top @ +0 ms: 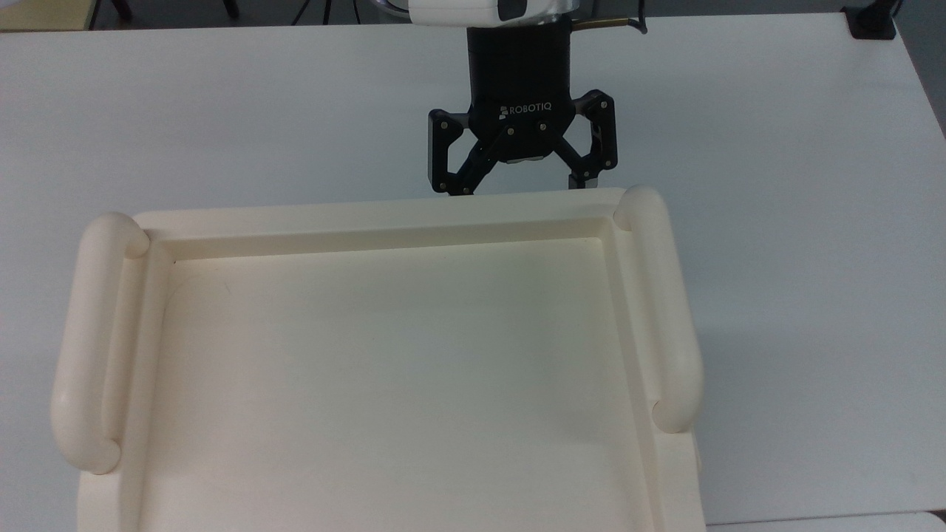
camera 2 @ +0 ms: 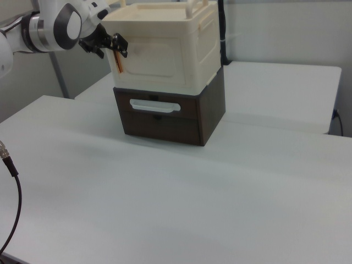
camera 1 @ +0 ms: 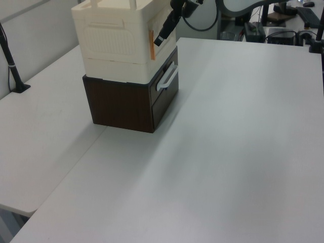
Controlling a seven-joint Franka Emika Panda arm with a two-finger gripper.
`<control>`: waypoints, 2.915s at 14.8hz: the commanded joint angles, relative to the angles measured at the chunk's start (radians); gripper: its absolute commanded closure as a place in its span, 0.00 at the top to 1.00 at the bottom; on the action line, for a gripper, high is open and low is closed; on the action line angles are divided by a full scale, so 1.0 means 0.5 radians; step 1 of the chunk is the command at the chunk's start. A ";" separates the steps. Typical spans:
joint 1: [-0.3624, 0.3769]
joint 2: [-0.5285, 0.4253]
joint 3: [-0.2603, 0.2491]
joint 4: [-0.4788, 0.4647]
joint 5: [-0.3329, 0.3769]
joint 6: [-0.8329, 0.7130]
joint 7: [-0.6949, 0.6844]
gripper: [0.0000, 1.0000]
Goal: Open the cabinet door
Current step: 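Lower the open gripper and close it on the door edge, then pull the door edge outward, swinging the door on its hinge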
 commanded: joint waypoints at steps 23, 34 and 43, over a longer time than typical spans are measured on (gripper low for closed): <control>0.046 0.084 -0.019 0.042 -0.198 0.144 0.329 0.11; 0.034 -0.069 -0.019 -0.026 -0.167 -0.210 0.314 0.00; -0.003 -0.391 0.015 -0.020 0.032 -1.171 0.216 0.82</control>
